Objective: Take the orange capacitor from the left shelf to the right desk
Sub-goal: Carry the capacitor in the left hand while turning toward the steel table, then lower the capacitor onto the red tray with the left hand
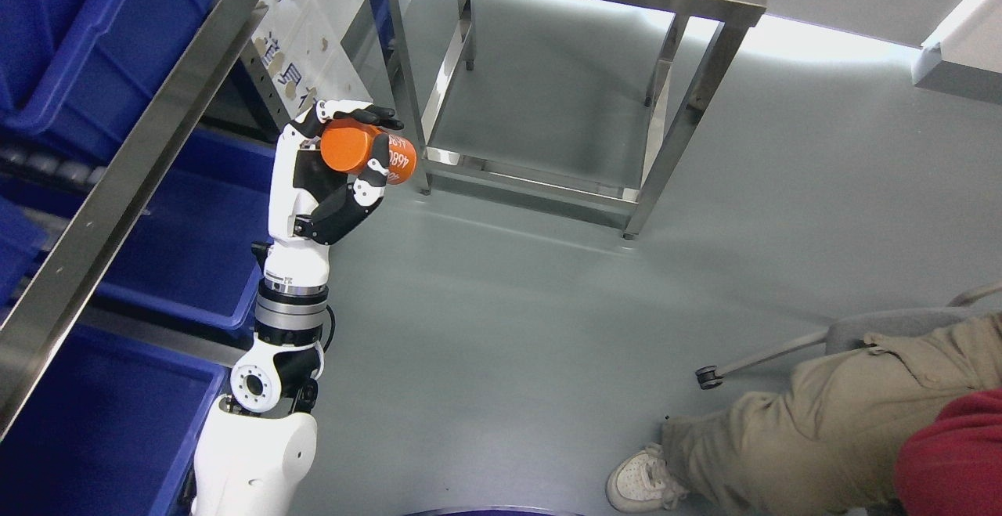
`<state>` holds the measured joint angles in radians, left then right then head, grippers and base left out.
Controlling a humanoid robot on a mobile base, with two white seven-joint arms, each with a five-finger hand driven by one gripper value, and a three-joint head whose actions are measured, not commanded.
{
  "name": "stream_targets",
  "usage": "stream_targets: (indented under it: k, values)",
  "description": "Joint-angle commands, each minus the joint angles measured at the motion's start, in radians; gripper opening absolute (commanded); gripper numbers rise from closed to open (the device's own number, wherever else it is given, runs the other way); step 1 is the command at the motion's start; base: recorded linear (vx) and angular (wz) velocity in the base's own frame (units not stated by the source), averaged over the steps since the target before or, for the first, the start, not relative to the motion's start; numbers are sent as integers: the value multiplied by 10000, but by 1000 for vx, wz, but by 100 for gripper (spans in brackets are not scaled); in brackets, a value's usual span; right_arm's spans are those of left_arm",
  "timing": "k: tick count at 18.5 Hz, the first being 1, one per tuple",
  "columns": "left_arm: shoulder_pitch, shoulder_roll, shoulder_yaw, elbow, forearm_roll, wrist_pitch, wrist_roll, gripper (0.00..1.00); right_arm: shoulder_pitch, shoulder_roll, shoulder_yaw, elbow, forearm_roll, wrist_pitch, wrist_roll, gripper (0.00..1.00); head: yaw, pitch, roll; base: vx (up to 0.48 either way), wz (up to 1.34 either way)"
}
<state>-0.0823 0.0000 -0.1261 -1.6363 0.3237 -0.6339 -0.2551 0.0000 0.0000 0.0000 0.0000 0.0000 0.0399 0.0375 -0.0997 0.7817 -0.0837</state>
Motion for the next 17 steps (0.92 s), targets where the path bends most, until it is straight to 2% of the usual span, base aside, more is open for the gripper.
stream_targets:
  k: [1, 9, 14, 17]
  values:
    - [-219, 174, -610, 164, 0, 110, 5, 3, 338, -175, -123, -230, 0, 0, -53, 100, 0, 0, 0, 306, -287]
    - [-1415, 174, -1193, 684, -46, 662, 5, 3, 338, -175, -107, -230, 0, 0, -68, 100, 0, 0, 0, 335, -271]
    - [-2703, 174, -2082, 1083, -123, 1965, 35, 3, 338, -175, -108, -230, 0, 0, -68, 100, 0, 1, 0, 358, -204]
    - [-4112, 174, -2298, 2521, -184, 2472, 203, 3, 338, -175, -123, -230, 0, 0, -68, 100, 0, 1, 0, 337, -142]
